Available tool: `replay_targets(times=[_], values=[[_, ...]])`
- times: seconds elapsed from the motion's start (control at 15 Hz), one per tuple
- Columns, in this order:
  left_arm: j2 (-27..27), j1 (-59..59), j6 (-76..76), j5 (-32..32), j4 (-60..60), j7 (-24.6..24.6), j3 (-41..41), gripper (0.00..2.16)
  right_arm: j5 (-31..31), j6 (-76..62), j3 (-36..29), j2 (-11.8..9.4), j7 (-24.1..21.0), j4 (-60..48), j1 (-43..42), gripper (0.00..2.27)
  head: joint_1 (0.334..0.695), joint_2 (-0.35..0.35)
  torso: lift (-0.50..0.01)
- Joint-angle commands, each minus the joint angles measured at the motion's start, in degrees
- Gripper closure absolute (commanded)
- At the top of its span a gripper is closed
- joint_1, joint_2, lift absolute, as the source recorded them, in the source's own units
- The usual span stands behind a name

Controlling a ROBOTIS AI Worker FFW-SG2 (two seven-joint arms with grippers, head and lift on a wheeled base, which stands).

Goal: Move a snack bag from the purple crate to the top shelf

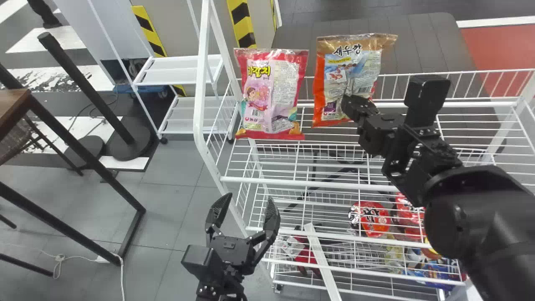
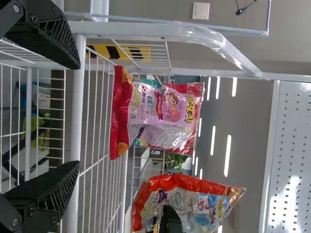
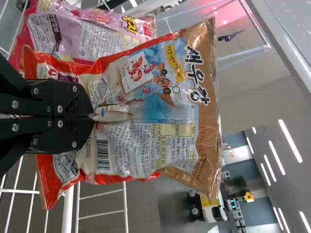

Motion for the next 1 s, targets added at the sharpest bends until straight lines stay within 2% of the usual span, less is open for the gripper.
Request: replay_targets(times=[0.0,0.4,0.93], values=[[0.2,0.0,-0.1,0.1,0.2,0.0,0.0,0.12,-2.1,-3.4,0.5,0.1,-0.2,4.3,-1.6,2.16,0.695,0.218,0.001],[0.7,0.0,-0.5,0.2,0.3,0.0,0.0,0.12,-6.8,-9.9,2.2,0.1,-1.5,15.5,-7.1,2.16,0.695,0.210,0.001],[0.6,-0.5,-0.5,0.2,0.8,0.0,-0.1,0.12,-10.4,-6.7,4.6,0.1,0.3,17.5,-8.8,2.16,0.695,0.215,0.001]])
